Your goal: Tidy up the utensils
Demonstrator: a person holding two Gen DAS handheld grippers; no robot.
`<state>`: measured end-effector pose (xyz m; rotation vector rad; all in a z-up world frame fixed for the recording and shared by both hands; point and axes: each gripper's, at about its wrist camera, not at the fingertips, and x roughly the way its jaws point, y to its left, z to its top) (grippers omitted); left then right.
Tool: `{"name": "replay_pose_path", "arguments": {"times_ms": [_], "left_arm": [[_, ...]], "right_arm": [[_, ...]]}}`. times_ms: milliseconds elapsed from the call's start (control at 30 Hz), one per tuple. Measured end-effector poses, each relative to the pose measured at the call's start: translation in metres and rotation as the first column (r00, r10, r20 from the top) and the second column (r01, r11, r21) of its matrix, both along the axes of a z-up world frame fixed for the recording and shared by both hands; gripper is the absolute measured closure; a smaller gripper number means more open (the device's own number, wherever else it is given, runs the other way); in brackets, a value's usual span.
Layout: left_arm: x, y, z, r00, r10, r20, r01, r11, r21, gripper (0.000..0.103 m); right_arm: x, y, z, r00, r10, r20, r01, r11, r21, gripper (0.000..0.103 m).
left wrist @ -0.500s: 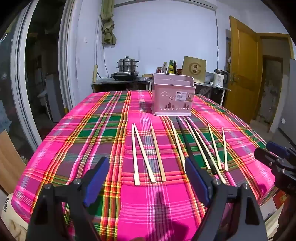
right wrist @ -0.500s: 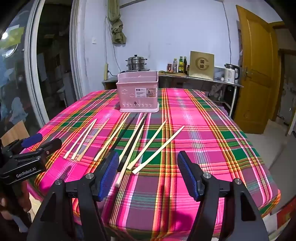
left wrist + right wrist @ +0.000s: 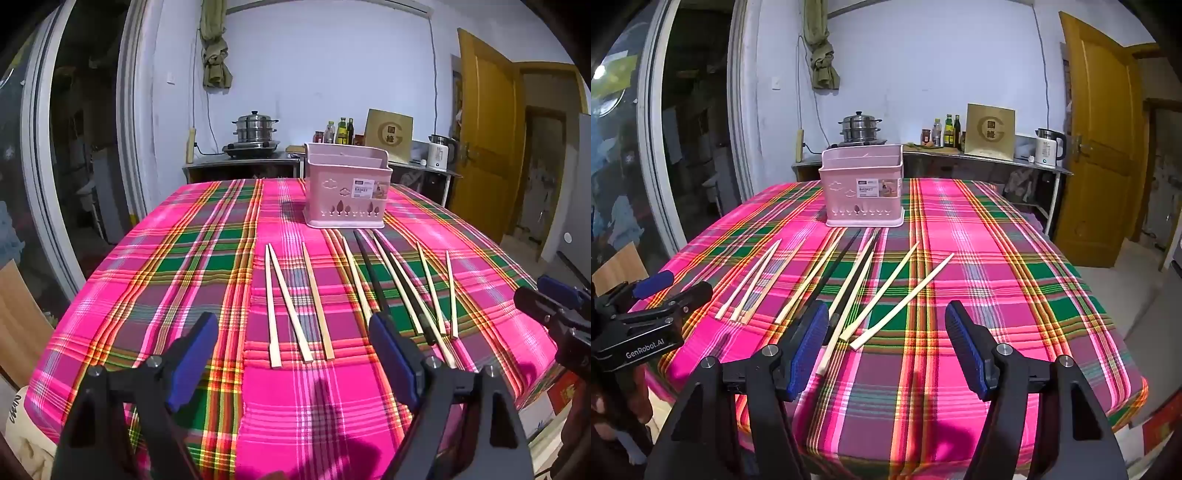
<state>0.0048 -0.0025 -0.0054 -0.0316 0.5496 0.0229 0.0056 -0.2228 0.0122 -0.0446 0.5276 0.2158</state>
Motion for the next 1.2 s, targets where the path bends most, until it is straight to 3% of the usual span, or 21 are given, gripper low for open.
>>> {"name": "replay_pose_path", "arguments": {"times_ms": [1200], "left_arm": [[-0.0034, -0.004, 0.0048, 1.0, -0.009, 0.009, 0.009, 1.0, 0.005, 0.018]], "right_arm": [[0.0003, -0.0044, 0.0043, 1.0, -0.009, 0.004, 0.009, 1.0, 0.011, 0.037]]}}
